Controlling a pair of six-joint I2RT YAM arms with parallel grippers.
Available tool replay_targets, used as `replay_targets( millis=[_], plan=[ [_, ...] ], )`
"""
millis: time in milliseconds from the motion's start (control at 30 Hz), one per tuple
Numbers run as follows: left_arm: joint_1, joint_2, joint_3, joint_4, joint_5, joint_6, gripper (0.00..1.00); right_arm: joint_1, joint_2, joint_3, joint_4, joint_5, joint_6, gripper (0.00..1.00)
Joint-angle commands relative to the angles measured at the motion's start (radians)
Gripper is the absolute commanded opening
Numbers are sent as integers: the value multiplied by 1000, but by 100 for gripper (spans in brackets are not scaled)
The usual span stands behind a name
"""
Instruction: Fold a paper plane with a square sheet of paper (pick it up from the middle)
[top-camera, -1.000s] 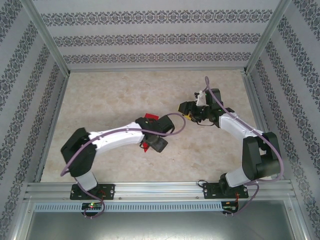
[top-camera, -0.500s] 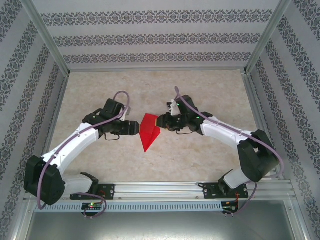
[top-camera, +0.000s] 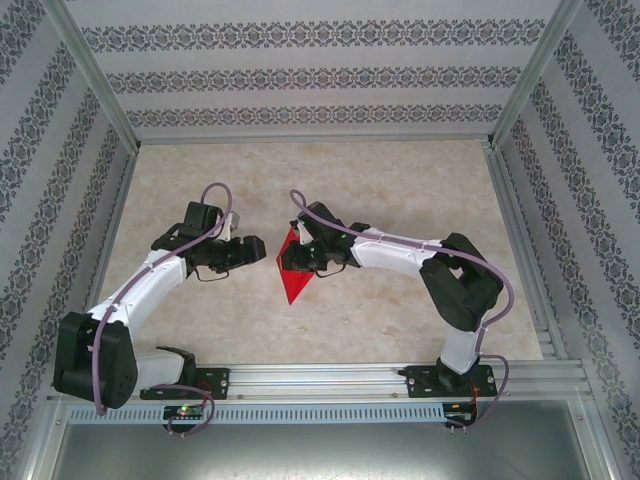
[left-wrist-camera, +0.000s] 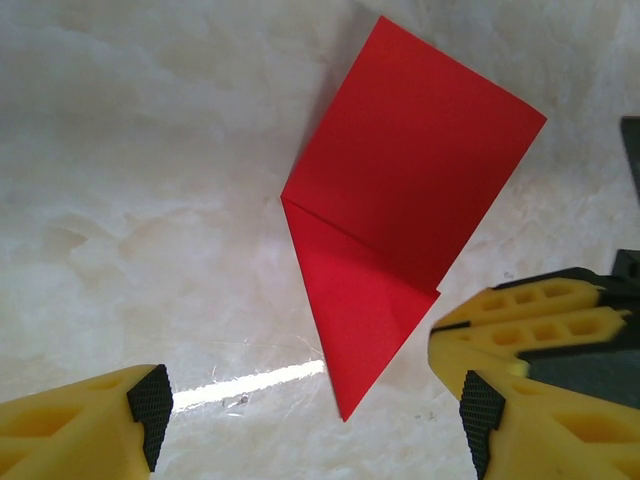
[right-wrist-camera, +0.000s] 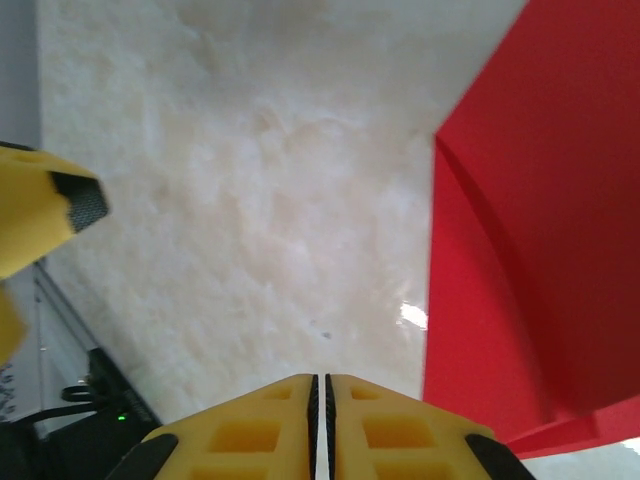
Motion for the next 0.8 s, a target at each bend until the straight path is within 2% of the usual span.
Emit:
replay_targets(
  millis=[0,167,767],
  plan=[
    [17,13,-21,49,46,-9,79,9,29,17,-80,64,-52,13],
    [17,30,-32,63,57,-11,79,8,41,-12,-107,96,-78,13],
    [17,79,-51,100,107,-27,79,-26,75,-96,-47,90,-102,10]
  ],
)
